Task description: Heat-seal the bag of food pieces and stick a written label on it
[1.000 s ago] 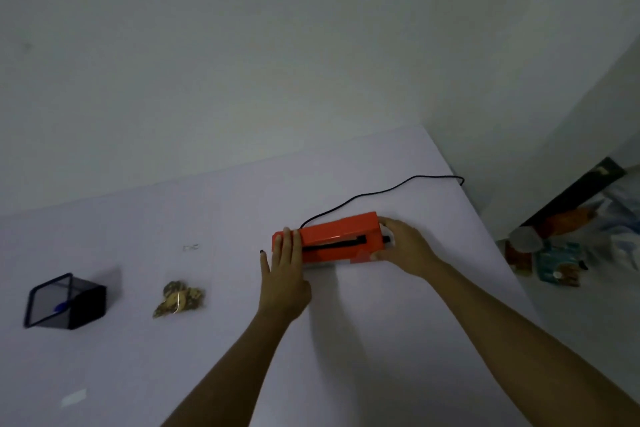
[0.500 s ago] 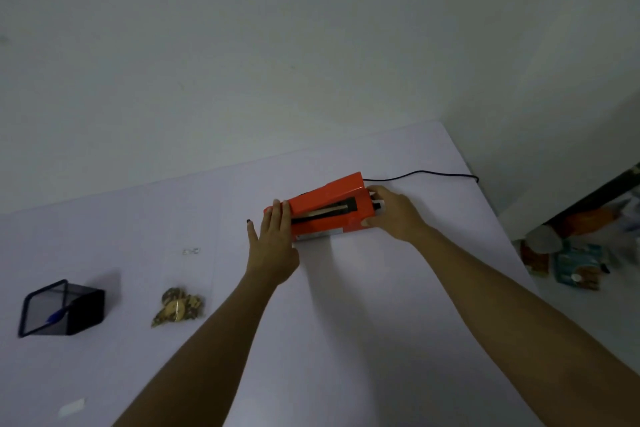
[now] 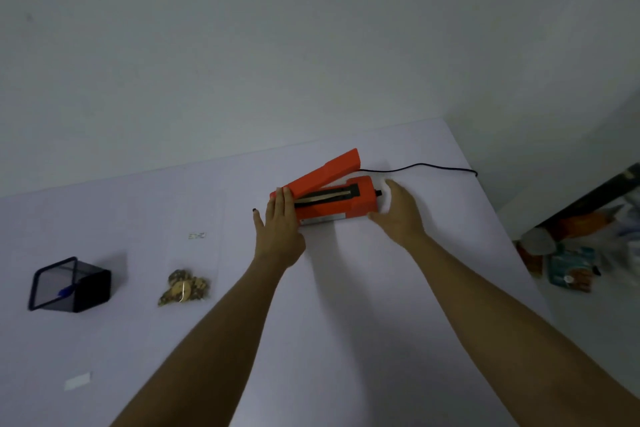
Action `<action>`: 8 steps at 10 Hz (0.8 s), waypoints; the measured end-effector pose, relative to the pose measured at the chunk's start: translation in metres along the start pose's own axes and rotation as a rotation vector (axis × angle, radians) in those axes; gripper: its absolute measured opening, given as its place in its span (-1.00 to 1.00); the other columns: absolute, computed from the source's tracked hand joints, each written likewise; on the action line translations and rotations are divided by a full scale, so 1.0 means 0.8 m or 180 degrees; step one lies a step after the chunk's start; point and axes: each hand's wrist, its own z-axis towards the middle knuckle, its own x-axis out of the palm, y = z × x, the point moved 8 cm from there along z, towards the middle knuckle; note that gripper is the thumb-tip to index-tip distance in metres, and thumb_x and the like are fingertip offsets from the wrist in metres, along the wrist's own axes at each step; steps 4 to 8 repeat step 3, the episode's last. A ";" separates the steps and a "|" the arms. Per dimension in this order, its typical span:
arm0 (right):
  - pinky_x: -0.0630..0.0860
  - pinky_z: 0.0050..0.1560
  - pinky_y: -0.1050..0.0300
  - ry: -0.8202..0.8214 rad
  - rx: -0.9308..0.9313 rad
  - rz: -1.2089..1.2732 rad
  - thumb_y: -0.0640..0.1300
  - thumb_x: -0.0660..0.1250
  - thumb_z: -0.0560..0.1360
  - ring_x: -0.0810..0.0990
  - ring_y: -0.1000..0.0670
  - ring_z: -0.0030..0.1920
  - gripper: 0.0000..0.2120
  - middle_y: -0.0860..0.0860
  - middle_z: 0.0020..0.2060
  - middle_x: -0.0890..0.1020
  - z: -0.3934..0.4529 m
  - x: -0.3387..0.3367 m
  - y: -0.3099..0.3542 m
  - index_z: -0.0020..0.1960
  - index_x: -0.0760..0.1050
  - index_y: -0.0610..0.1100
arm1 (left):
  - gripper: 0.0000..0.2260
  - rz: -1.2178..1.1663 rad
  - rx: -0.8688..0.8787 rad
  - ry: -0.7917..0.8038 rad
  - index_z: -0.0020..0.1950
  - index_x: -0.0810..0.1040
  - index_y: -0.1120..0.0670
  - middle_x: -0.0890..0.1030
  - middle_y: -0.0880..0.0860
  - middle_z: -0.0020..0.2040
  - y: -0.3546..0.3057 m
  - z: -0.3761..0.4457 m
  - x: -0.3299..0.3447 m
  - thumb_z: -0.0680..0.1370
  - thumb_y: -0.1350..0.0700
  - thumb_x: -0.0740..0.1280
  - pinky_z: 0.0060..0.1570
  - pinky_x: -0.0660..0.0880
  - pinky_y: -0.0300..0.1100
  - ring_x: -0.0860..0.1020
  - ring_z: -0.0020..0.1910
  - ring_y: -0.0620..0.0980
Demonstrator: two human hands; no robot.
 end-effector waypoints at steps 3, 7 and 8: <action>0.10 0.50 0.00 0.0097 0.0141 -0.0624 -0.06 0.36 0.50 0.01 -0.10 0.54 -0.31 -0.12 0.52 0.16 -0.172 0.077 -0.028 0.51 0.13 -0.18 | -0.30 -0.0270 -0.0292 0.0588 0.54 -0.25 0.12 -0.18 0.11 0.57 0.037 -0.143 0.071 0.57 0.16 0.17 0.50 -0.17 0.18 -0.12 0.55 0.10; 0.10 0.50 0.00 0.0097 0.0141 -0.0624 -0.06 0.36 0.50 0.01 -0.10 0.54 -0.31 -0.12 0.52 0.16 -0.172 0.077 -0.028 0.51 0.13 -0.18 | -0.30 -0.0270 -0.0292 0.0588 0.54 -0.25 0.12 -0.18 0.11 0.57 0.037 -0.143 0.071 0.57 0.16 0.17 0.50 -0.17 0.18 -0.12 0.55 0.10; 0.10 0.50 0.00 0.0097 0.0141 -0.0624 -0.06 0.36 0.50 0.01 -0.10 0.54 -0.31 -0.12 0.52 0.16 -0.172 0.077 -0.028 0.51 0.13 -0.18 | -0.30 -0.0270 -0.0292 0.0588 0.54 -0.25 0.12 -0.18 0.11 0.57 0.037 -0.143 0.071 0.57 0.16 0.17 0.50 -0.17 0.18 -0.12 0.55 0.10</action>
